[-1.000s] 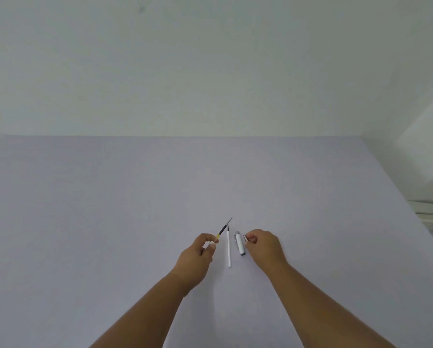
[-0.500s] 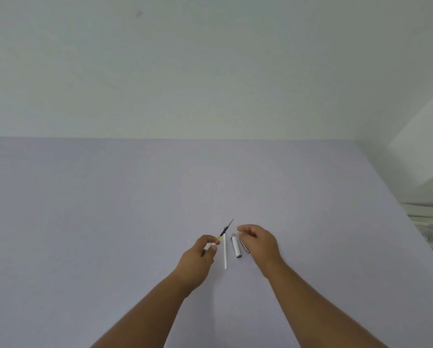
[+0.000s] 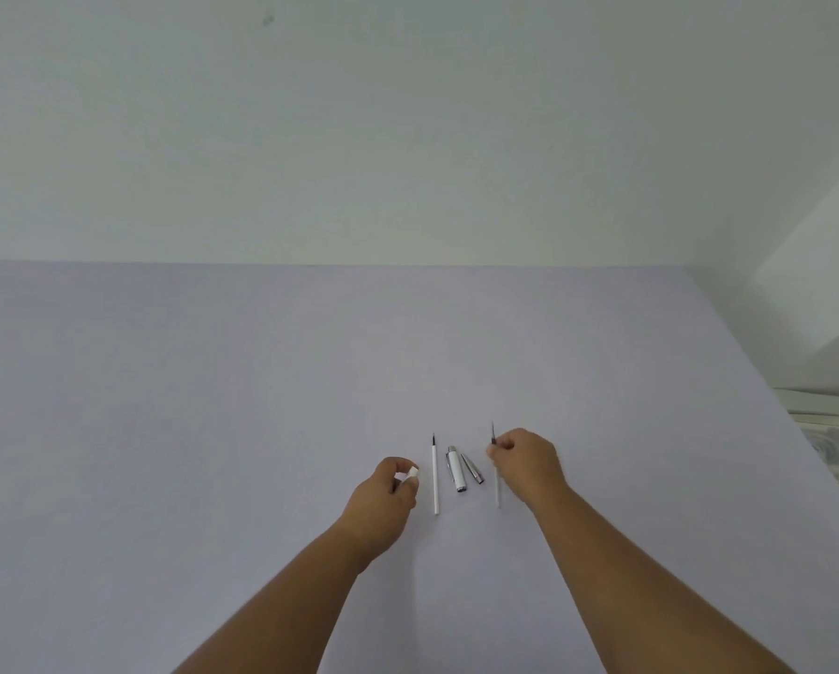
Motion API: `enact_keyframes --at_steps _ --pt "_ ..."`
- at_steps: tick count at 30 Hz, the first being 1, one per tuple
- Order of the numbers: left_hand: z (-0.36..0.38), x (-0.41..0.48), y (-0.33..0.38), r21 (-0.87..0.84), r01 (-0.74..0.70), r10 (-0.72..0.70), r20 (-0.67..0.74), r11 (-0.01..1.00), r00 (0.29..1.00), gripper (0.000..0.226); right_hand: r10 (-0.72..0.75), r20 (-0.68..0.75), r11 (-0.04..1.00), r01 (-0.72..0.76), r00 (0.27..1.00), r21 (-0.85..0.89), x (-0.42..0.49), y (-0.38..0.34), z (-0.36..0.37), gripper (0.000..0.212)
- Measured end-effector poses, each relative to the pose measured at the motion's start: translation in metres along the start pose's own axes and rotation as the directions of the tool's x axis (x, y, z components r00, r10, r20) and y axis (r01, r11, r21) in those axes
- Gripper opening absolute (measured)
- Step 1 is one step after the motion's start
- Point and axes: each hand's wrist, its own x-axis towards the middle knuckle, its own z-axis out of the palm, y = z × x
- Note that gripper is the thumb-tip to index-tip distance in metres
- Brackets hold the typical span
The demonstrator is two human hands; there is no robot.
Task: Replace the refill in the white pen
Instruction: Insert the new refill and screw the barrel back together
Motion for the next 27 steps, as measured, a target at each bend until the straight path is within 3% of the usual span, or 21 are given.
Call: enact_keyframes --at_steps 6,21,24,27 --pt "0.002 0.0 -0.004 -0.02 0.029 -0.029 0.009 0.999 1.0 0.019 -0.008 -0.005 0.994 0.007 1.0 -0.113 -0.002 0.014 0.008 0.017" --pt "-0.002 0.002 -0.007 -0.014 0.013 -0.013 -0.014 1.0 1.0 0.016 -0.016 -0.061 0.999 0.013 0.998 -0.05 -0.006 0.015 0.014 0.018" --pt "-0.004 0.003 -0.009 -0.011 0.008 -0.008 -0.026 1.0 1.0 0.017 -0.105 -0.095 0.994 0.101 0.99 -0.048 -0.011 0.002 0.017 0.017" --pt "-0.006 0.003 -0.009 -0.011 0.007 -0.008 -0.039 1.0 0.999 0.018 -0.205 -0.012 0.969 0.201 0.979 -0.147 -0.018 -0.015 0.027 0.019"
